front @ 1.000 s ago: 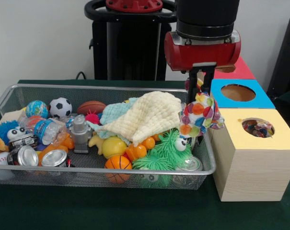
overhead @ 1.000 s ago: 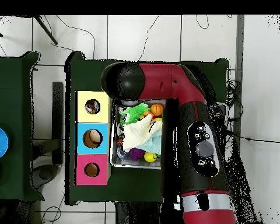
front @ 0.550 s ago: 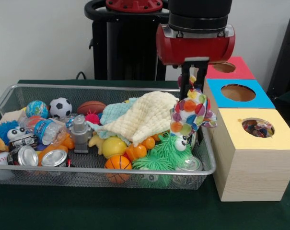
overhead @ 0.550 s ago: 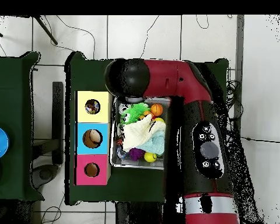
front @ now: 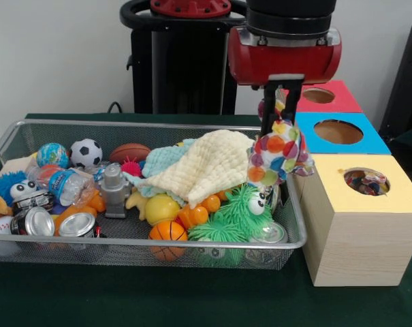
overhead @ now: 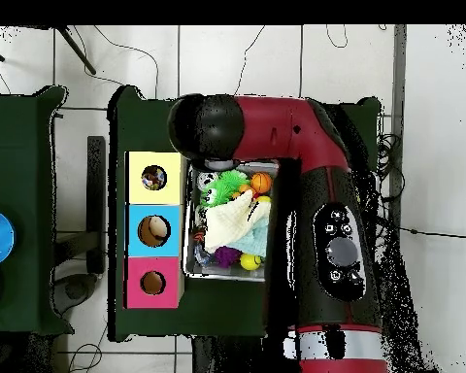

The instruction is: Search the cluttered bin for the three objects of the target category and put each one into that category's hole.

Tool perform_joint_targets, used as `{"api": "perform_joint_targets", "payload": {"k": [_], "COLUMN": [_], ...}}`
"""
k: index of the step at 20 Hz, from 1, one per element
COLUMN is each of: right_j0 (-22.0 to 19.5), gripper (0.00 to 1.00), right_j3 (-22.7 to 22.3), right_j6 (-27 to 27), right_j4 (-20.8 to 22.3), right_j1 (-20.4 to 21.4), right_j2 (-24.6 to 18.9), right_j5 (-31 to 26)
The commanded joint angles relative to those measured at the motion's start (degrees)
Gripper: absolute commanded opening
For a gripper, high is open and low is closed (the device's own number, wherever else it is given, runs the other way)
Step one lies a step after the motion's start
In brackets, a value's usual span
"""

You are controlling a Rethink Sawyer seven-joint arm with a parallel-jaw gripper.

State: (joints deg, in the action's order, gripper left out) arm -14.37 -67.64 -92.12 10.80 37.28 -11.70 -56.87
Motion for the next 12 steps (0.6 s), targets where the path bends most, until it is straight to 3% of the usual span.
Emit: {"api": "perform_joint_targets", "payload": {"k": [1, 12], "right_j0": [1.6, 3.0], "gripper": [0.00, 0.00], "right_j3": [1.6, 5.5], "right_j6": [-10.4, -10.7], "right_j4": [-1.9, -3.3], "right_j1": [-0.7, -1.0], "right_j2": [0.9, 2.1], "right_j5": [-9.2, -13.7]}}
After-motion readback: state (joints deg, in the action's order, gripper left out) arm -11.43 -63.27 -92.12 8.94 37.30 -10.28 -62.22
